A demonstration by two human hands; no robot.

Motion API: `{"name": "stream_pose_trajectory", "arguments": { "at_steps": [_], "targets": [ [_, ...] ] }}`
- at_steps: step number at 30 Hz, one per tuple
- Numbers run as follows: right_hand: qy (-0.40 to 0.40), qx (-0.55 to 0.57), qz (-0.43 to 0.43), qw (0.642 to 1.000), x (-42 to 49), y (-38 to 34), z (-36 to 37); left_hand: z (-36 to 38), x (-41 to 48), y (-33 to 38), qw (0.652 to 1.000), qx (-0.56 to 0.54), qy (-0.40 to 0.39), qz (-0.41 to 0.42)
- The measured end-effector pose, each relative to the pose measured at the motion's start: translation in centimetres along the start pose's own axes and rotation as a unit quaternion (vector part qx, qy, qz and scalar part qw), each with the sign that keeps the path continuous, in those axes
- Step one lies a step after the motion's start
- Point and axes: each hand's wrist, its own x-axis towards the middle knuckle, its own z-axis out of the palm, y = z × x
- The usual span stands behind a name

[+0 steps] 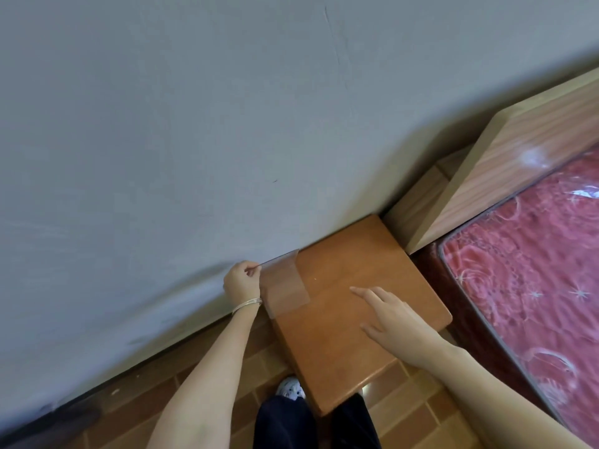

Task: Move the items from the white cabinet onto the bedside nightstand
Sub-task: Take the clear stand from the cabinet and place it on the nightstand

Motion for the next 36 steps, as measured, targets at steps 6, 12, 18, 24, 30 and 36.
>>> {"name": "stream_pose_trajectory", "arguments": {
  "at_steps": [6,12,18,24,30,36],
  "targets": [
    [0.006,-0.096,-0.009,0.995,0.7,-0.5,0.4,0.7,1.0,-0.6,1.0,-0.002,0.003,-0.021],
    [0.026,-0.151,-0.035,0.988,1.7,-1.0,0.2,-0.6,1.7,-0.6,0.984,0.136,-0.032,0.108],
    [0.034,-0.166,-0.036,0.985,2.8,-1.5,-0.1,-1.0,2.4,-0.2,0.96,0.23,-0.025,0.159],
    [0.059,-0.202,-0.035,0.977,3.0,-1.6,-0.3,-0.5,2.0,0.0,0.967,0.213,0.008,0.138],
    [0.049,-0.195,-0.021,0.979,2.6,-1.5,-0.2,-0.1,1.9,-0.1,0.965,0.206,0.037,0.157],
    [0.054,-0.187,-0.016,0.981,2.2,-1.5,0.1,-0.4,2.1,-0.6,0.962,0.195,0.047,0.187]
  ]
}}
